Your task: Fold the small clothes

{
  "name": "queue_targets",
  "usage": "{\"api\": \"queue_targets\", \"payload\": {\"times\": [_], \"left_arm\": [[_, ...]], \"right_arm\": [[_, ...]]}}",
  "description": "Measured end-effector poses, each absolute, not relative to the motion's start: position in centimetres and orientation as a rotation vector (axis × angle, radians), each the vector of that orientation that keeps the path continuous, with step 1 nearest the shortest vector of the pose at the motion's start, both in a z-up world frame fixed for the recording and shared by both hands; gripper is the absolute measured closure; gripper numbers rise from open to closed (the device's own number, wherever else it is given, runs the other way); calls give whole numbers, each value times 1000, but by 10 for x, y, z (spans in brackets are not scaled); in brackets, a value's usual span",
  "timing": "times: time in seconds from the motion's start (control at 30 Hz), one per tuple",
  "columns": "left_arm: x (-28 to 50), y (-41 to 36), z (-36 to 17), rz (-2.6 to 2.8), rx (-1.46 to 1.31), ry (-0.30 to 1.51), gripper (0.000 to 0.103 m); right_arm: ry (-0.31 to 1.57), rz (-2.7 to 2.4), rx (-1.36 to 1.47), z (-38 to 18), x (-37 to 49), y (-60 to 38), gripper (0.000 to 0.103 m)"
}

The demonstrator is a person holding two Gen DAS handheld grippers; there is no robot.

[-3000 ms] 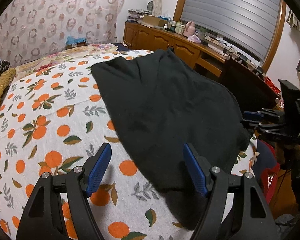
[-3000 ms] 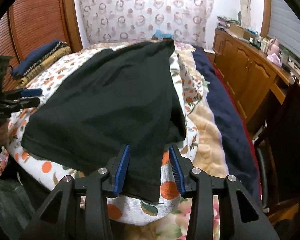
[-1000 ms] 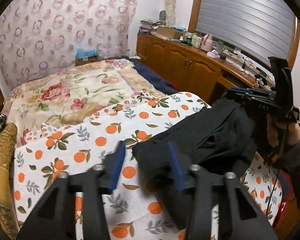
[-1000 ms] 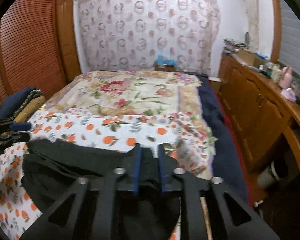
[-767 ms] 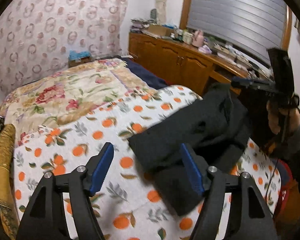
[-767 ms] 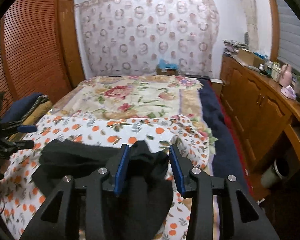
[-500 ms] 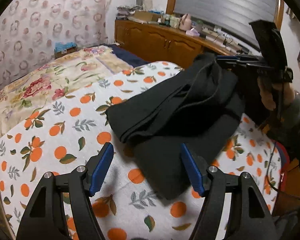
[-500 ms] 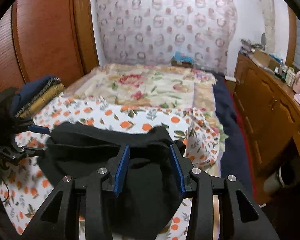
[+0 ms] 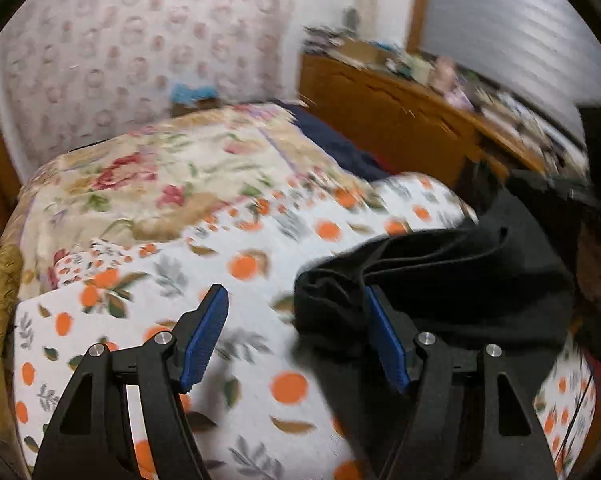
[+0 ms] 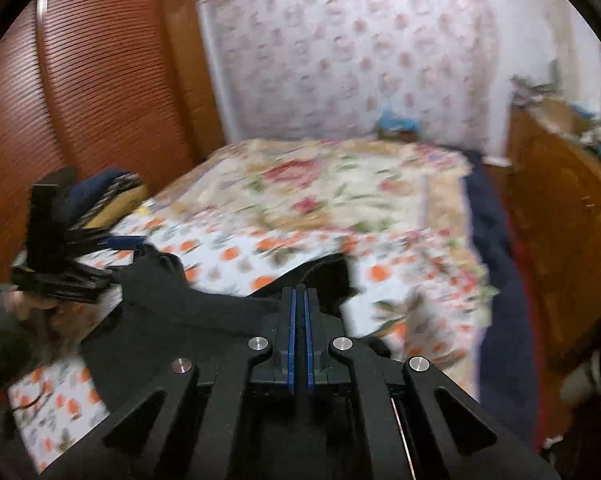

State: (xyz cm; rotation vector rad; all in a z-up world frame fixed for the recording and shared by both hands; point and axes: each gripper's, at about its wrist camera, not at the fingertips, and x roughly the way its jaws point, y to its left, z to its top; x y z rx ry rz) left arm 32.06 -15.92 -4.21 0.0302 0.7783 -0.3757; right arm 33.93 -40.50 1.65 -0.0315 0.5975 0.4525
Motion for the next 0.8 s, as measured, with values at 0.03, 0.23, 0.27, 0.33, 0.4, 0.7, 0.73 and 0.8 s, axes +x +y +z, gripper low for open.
{"api": "queue_targets", "payload": {"times": [0.03, 0.23, 0.27, 0.33, 0.4, 0.7, 0.73, 0.8], "left_arm": [[322, -152, -38, -341, 7, 759, 33], [322, -137, -38, -323, -18, 770, 33], [319, -138, -39, -336, -15, 778, 33], [315, -141, -42, -371, -13, 799, 33], [310, -147, -47, -406, -8, 825, 33], [310, -170, -71, -494, 4, 919, 33], [311, -171, -70, -502, -3, 922, 33], [311, -175, -69, -560, -23, 936, 40]], "right_arm": [[604, 386, -35, 16, 342, -409, 100], [650, 269, -38, 5, 350, -418, 100], [645, 262, -44, 7, 347, -417, 100], [638, 248, -40, 11, 342, -417, 100], [644, 234, -29, 18, 337, -415, 80], [685, 304, -21, 10, 307, -400, 50], [691, 304, -23, 11, 305, -401, 50], [706, 329, -11, 11, 302, -402, 50]]}}
